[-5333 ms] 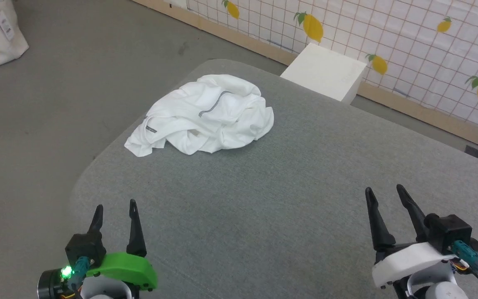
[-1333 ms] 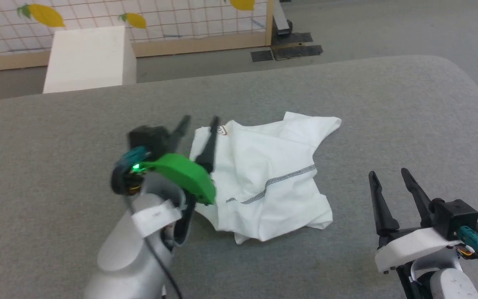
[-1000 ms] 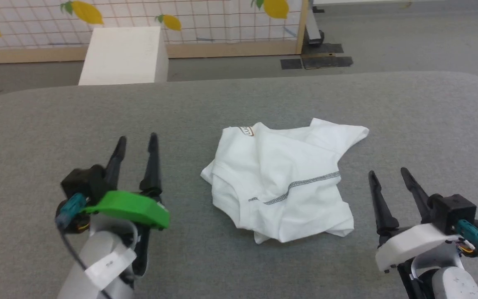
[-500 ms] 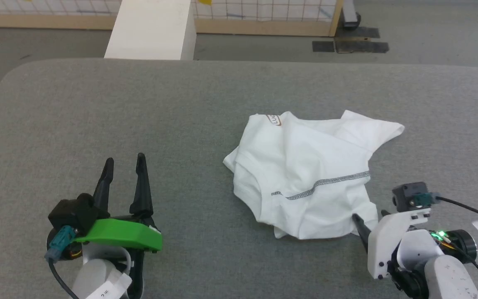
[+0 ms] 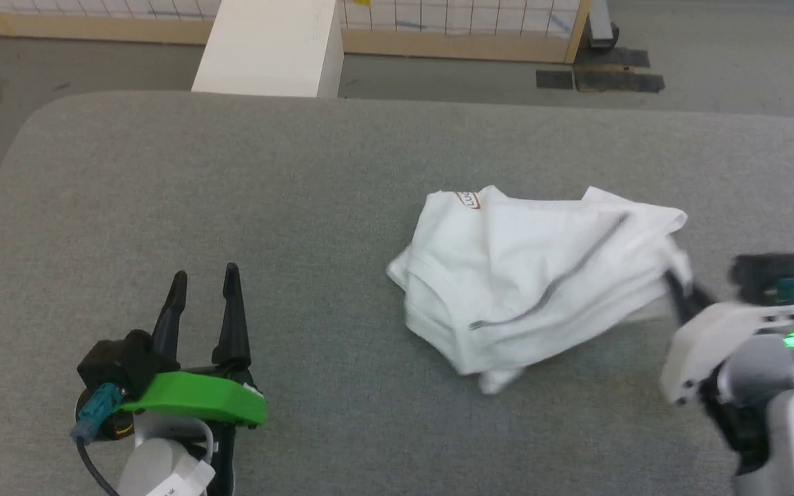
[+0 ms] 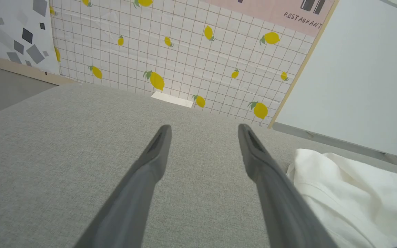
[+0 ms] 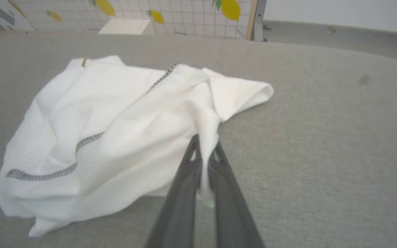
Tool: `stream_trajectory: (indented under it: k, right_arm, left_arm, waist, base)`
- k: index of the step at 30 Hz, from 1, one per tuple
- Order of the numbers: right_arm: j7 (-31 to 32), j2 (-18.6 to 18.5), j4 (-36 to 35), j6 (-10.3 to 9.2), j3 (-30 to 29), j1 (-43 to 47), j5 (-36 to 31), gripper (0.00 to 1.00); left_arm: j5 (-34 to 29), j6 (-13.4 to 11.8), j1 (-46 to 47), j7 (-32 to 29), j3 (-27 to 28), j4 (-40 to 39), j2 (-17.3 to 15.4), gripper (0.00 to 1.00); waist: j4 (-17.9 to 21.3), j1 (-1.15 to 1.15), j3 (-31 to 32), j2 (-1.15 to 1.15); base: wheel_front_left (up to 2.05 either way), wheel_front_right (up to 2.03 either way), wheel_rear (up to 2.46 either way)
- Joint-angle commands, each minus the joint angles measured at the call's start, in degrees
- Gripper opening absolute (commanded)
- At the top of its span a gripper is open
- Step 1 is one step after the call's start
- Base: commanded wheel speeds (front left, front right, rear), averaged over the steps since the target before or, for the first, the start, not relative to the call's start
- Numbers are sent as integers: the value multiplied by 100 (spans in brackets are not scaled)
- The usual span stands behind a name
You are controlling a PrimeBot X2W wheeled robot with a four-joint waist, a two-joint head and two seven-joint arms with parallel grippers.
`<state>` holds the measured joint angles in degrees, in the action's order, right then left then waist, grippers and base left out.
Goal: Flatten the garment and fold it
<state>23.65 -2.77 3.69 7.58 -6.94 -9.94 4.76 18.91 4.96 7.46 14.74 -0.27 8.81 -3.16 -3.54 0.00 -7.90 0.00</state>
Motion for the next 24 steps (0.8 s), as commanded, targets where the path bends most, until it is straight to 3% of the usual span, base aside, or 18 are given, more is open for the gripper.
stream_trajectory:
  k: [1,7,12,13,14,15,20,24]
  right_arm:
    - [-136,-10,-210,-9,-195,-100,-64,0]
    - [-96,-10,-950,-9,-1562,209,-405,0]
    - [507,-10,-579,-9,-2468,697,-383,0]
    - [623,-10,-456,-9,-2489,803,-350,9]
    - [690,-10,-387,-9,-2473,874,-304,51]
    - [691,-10,-317,-9,-2434,925,-222,100]
    - [-244,-10,-291,-9,-2260,838,181,100]
    - [-922,-10,-473,-9,-1415,860,352,100]
  left_arm:
    - [-61,27,-119,26,27,-3,25,100]
    - [-29,-5,-275,26,-68,-21,27,100]
    - [-7,-29,-303,26,-155,-12,27,100]
    - [-6,-31,-299,26,-169,-11,27,100]
    - [-8,-28,-291,26,-177,-4,27,100]
    - [-13,-23,-280,26,-181,6,27,100]
    - [-31,-4,-238,26,-163,27,27,100]
    - [-34,10,-208,26,-178,55,28,100]
  waist:
    - [41,0,130,0]
    - [77,0,296,0]
    - [93,0,298,0]
    - [101,0,287,0]
    - [108,0,277,0]
    - [116,0,263,0]
    - [161,0,235,0]
    - [166,0,252,0]
  base:
    - [0,0,0]
    - [0,0,0]
    - [0,0,0]
    - [0,0,0]
    - [0,0,0]
    - [0,0,0]
    - [0,0,0]
    - [0,0,0]
